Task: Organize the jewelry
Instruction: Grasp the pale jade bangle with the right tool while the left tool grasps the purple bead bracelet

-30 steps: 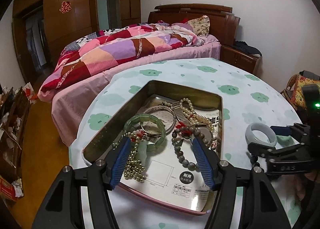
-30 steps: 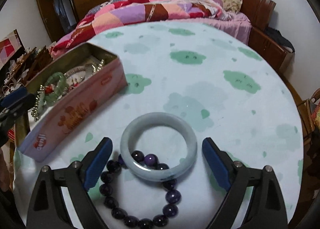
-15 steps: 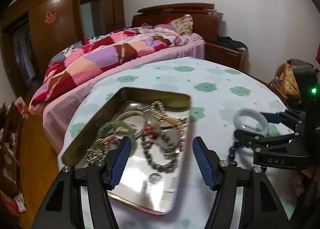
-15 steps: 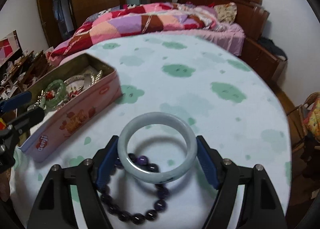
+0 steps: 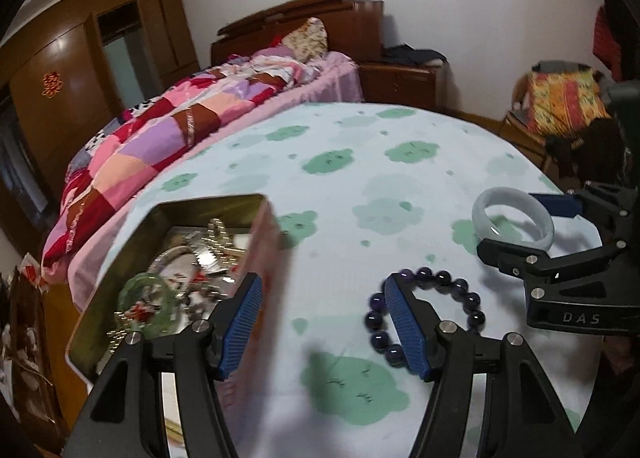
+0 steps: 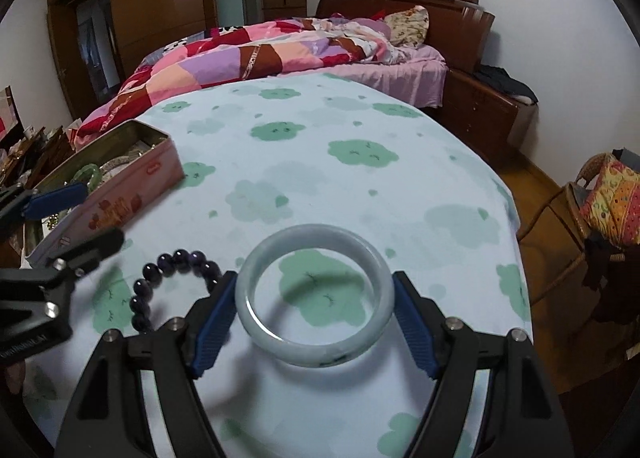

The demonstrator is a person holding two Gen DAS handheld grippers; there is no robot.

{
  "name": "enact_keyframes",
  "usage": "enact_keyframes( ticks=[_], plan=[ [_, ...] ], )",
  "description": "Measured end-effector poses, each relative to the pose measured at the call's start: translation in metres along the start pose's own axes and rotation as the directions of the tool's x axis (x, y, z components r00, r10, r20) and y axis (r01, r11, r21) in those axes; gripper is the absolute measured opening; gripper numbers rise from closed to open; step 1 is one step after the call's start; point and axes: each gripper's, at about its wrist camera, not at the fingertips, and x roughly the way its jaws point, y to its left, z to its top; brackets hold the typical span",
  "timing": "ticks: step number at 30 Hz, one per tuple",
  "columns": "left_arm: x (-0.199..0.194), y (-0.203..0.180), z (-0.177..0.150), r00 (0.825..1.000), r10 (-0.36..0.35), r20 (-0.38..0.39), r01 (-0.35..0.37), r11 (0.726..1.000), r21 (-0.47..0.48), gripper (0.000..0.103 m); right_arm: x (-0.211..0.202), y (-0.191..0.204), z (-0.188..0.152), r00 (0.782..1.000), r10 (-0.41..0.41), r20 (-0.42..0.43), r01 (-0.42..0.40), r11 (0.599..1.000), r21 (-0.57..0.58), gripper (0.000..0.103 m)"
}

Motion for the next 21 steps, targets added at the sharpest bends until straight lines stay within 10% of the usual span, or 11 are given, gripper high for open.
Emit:
enact_keyframes(
  ticks=[7, 15, 21],
  plan=[
    [0.017, -0.008, -0.004, 0.997, -0.038, -0.064, 0.039, 0.999, 0.008, 0.063, 0.001, -0.003, -0.002, 1.0, 0.016, 0.005, -0.016, 1.0, 0.008, 0.078],
    [0.033, -0.01, -0.014, 0.978, -0.148, -0.147, 0.145, 0.989, -0.026, 0.016, 0.001, 0.002, -0.003, 1.0, 0.026, 0.011, -0.026, 1.0, 0.001, 0.078],
    [0.025, -0.01, -0.013, 0.981, -0.159, -0.112, 0.157, 0.987, -0.025, 0.014, 0.0, 0.007, -0.005, 0.999, 0.03, 0.015, -0.03, 1.0, -0.007, 0.078]
  ],
)
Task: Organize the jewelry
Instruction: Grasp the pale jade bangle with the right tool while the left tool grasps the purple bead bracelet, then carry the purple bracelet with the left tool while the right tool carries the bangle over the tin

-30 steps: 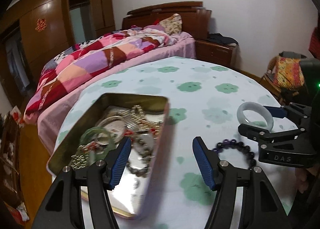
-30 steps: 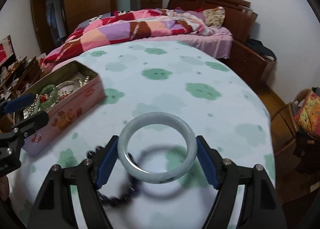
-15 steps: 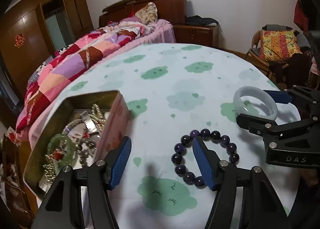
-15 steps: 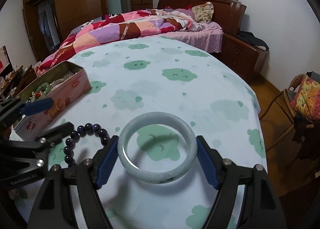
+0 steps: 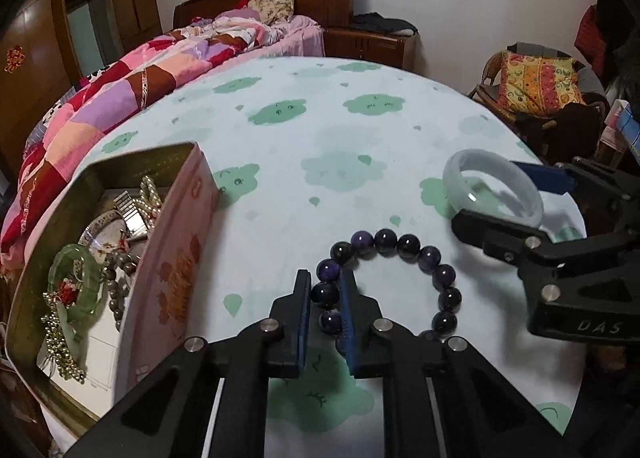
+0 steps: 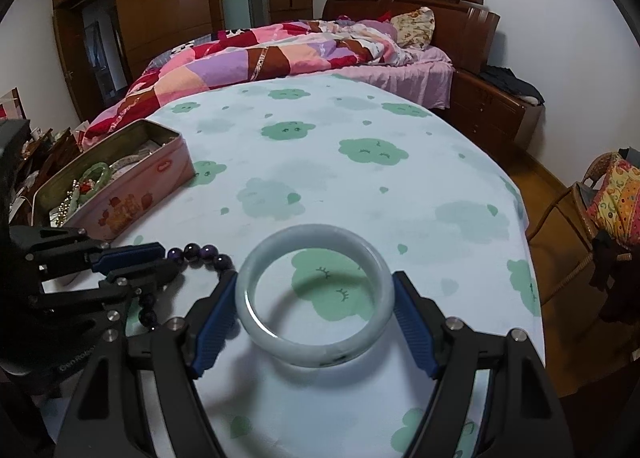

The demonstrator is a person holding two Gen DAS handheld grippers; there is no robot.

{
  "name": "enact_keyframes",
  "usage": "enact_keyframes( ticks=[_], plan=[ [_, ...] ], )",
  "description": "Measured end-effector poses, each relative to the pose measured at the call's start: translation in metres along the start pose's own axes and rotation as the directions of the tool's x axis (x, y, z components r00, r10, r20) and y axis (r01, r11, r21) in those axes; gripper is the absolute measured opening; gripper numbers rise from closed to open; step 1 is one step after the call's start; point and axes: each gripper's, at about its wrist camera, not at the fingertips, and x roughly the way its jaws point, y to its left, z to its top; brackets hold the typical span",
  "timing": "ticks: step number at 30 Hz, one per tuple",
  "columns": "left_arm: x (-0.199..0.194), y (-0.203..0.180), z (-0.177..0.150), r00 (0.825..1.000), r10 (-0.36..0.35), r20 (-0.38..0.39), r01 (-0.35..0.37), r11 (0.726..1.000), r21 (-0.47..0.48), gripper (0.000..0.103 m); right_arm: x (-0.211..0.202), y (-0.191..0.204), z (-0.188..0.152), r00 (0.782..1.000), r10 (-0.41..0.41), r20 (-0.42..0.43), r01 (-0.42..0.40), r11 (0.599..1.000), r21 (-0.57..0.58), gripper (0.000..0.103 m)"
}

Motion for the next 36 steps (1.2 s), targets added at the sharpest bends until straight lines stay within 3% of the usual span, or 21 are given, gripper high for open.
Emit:
enact_keyframes(
  ticks=[15, 36],
  plan=[
    [-0.041, 0.01, 0.007, 0.989, 0.066, 0.135, -0.067, 0.998, 0.003, 0.013, -0.006, 0.015, 0.004, 1.0, 0.013, 0.026, -0.012, 1.0, -0.024, 0.078],
    [-0.116, 0.083, 0.016, 0.938, 0.194, 0.287, -0.148, 0.974, -0.173, 0.013, -0.012, 0.075, 0.052, 0.99, 0.09, 0.111, -0.074, 0.987, -0.141, 0.078]
  ],
)
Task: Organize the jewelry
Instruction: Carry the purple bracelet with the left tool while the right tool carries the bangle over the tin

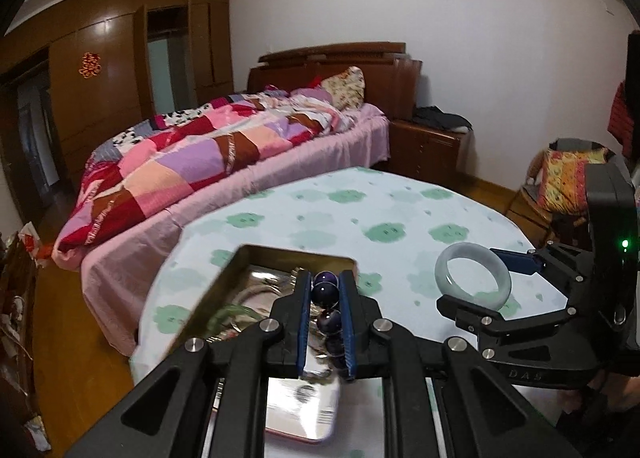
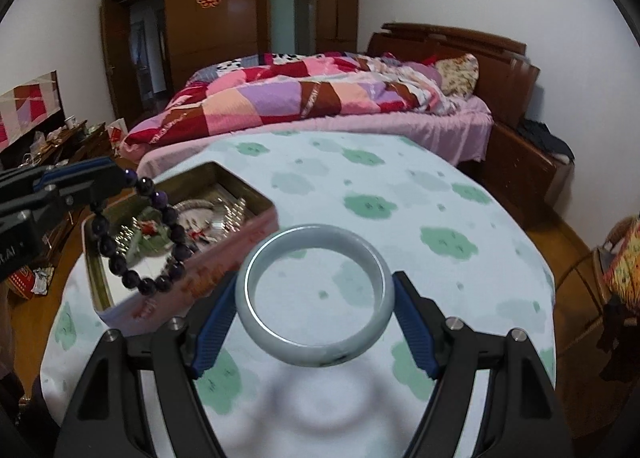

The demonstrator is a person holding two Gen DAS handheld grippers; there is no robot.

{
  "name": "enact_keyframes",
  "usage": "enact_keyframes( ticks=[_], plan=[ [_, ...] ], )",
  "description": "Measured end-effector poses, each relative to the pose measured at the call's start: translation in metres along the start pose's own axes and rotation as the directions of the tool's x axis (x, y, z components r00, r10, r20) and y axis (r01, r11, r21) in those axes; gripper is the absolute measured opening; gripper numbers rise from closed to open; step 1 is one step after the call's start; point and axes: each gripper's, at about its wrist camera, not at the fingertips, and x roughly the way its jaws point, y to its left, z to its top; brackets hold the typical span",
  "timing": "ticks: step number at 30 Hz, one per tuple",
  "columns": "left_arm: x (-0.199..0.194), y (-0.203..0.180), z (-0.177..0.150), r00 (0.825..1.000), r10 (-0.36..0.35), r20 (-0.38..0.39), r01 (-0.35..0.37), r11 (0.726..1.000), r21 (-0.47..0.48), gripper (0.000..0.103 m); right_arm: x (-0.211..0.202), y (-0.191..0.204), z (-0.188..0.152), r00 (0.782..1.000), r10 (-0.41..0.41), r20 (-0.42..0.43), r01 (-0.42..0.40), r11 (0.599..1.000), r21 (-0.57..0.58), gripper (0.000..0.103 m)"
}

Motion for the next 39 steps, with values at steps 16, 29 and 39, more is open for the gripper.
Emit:
enact_keyframes(
  ticks=[16, 29, 39],
  plan=[
    [0.023, 0.049, -0.009, 0.995, 0.083, -0.051, -0.086, 0.994, -0.073, 0.013, 0.032, 0.044, 0.037, 0.997, 0.08, 0.022, -0.078, 0.993, -0.088, 0.078],
    [0.039, 0.064, -0.015, 0.991, 0.1, -0.09, -0.108, 0.989, -0.096, 0.013, 0.06, 0.063, 0.039, 0.995, 0.099, -0.01, -0.099, 0.987, -0.129, 0.078],
    [0.051, 0.073, -0.018, 0.987, 0.112, -0.117, -0.124, 0.986, -0.108, 0.014, 0.071, 0.069, 0.041, 0.992, 0.124, -0.026, -0.126, 0.982, -0.144, 0.078]
  ],
)
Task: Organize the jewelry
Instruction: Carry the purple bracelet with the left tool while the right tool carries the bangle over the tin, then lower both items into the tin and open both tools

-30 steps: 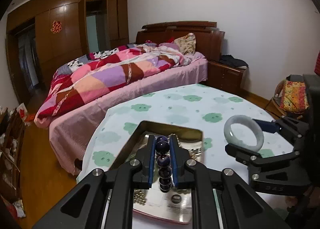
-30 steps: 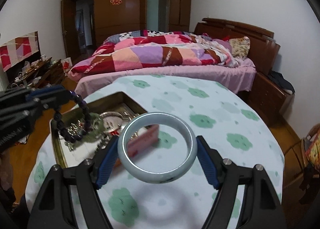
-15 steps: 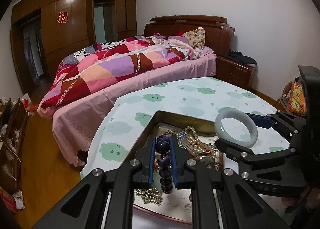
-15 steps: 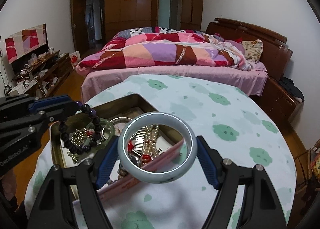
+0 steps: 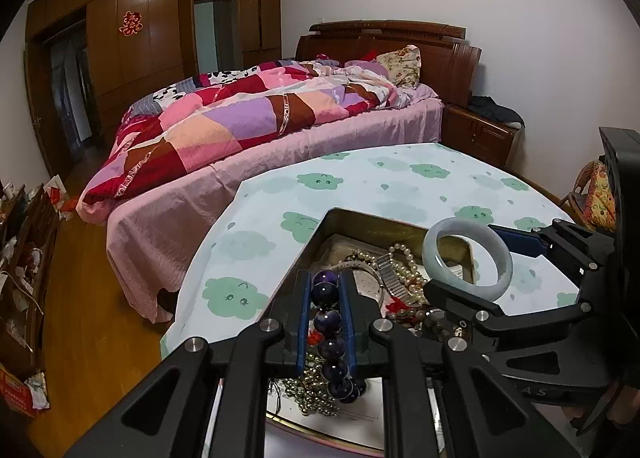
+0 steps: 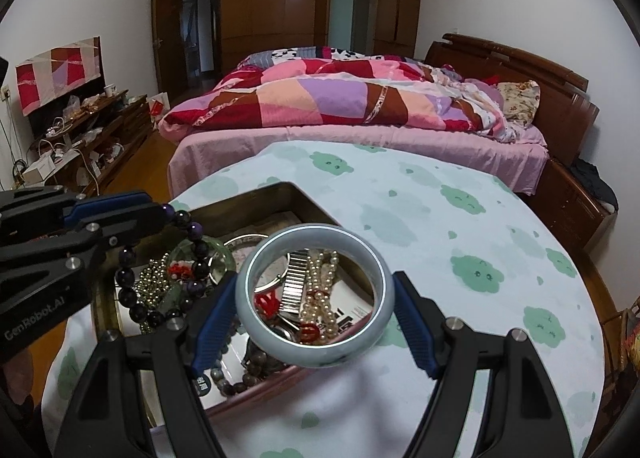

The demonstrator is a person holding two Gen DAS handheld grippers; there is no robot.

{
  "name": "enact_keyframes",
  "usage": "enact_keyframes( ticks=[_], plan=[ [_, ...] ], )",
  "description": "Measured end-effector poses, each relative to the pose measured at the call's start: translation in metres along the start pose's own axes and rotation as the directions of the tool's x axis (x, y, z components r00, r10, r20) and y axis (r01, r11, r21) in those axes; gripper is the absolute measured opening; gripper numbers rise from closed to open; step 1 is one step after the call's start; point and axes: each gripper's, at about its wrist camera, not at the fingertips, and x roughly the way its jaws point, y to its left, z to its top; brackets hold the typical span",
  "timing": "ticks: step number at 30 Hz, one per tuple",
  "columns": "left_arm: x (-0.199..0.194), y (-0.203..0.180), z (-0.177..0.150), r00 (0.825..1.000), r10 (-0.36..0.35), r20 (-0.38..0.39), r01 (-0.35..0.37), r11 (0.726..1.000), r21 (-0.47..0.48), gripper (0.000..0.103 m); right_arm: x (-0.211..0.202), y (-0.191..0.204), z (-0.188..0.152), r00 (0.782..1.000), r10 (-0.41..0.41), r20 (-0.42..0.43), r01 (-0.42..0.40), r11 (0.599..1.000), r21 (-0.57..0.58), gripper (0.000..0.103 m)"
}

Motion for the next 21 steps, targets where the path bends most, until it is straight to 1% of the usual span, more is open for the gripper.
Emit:
enact_keyframes(
  ticks=[9, 11, 18, 19, 21],
  plan=[
    [0.01, 0.006, -0.006, 0.999, 0.002, -0.036, -0.003, 1.0, -0.02, 0.014, 0.014, 0.004, -0.004, 0.999, 0.03, -0.039, -0.031, 1.0, -0.006, 0.078],
    [0.011, 0.007, -0.007, 0.999, 0.013, -0.039, -0.014, 1.0, -0.023, 0.014, 0.017, 0.005, -0.005, 0.998, 0.035, -0.05, -0.035, 0.999, -0.006, 0.078],
    [0.011, 0.01, -0.008, 0.998, 0.024, -0.049, -0.026, 0.999, -0.03, 0.014, 0.018, 0.008, -0.006, 0.998, 0.034, -0.052, -0.035, 0.999, -0.027, 0.078],
    [0.01, 0.009, -0.007, 0.999, 0.027, -0.048, -0.028, 0.999, -0.029, 0.014, 0.018, 0.007, -0.007, 0.998, 0.034, -0.051, -0.035, 0.999, -0.028, 0.078],
    [0.008, 0.008, -0.007, 0.999, 0.032, -0.043, -0.033, 0.999, -0.026, 0.02, 0.017, 0.007, -0.008, 0.998, 0.033, -0.048, -0.034, 0.999, -0.028, 0.078]
  ],
)
